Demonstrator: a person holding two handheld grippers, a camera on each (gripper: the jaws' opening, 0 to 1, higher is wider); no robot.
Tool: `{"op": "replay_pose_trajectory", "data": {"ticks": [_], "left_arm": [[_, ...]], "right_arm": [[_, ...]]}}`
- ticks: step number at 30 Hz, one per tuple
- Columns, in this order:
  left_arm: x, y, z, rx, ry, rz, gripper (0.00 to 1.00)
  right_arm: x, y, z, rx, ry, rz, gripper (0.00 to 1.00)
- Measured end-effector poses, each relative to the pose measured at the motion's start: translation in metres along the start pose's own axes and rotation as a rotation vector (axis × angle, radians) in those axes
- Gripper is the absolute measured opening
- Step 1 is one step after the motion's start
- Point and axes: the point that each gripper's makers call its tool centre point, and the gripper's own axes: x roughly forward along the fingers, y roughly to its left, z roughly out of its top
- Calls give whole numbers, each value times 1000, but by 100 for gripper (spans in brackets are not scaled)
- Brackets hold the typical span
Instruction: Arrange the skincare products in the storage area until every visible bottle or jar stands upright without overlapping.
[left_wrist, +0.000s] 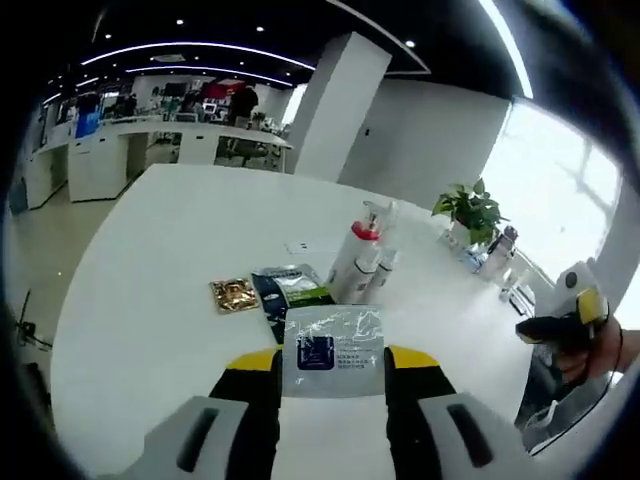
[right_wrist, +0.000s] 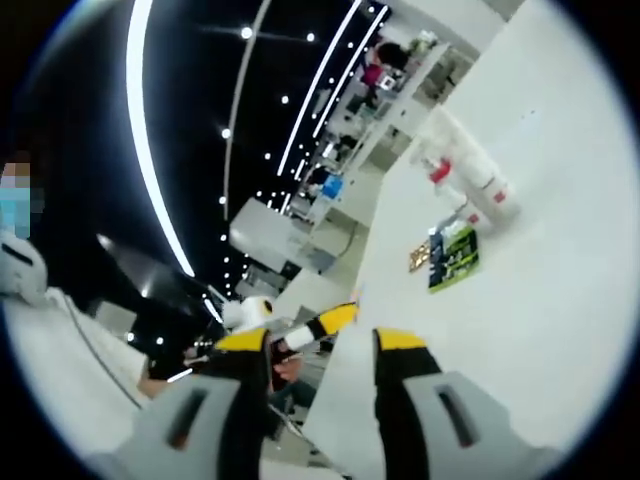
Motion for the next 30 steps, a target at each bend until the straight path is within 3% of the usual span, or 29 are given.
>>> {"op": "replay_pose_trajectory", "data": {"ticks": [5, 10, 11, 16, 23, 27, 30], "left_arm": [[-15, -48, -3, 123, 9, -68, 41], [-24, -76, -8, 199, 15, -93, 41], [-26, -85, -12, 253, 27, -103, 41], [-29, -121, -27, 340, 52, -156, 41], [-30, -146, -40, 514, 93, -196, 41], [-30, -155, -35, 544, 83, -187, 41], [-27, -161, -39, 576, 105, -197, 41]], "right_arm": [[4, 0, -12, 37, 22, 9, 37], [5, -3, -24, 65, 62, -11, 34], [5, -5, -27, 66, 66, -16, 34], [5, -13, -38, 138, 76, -19, 34], [5, -10, -41, 163, 121, 9, 25], [3, -10, -41, 141, 155, 8, 18], [-4, -12, -37, 135, 136, 12, 12]]}}
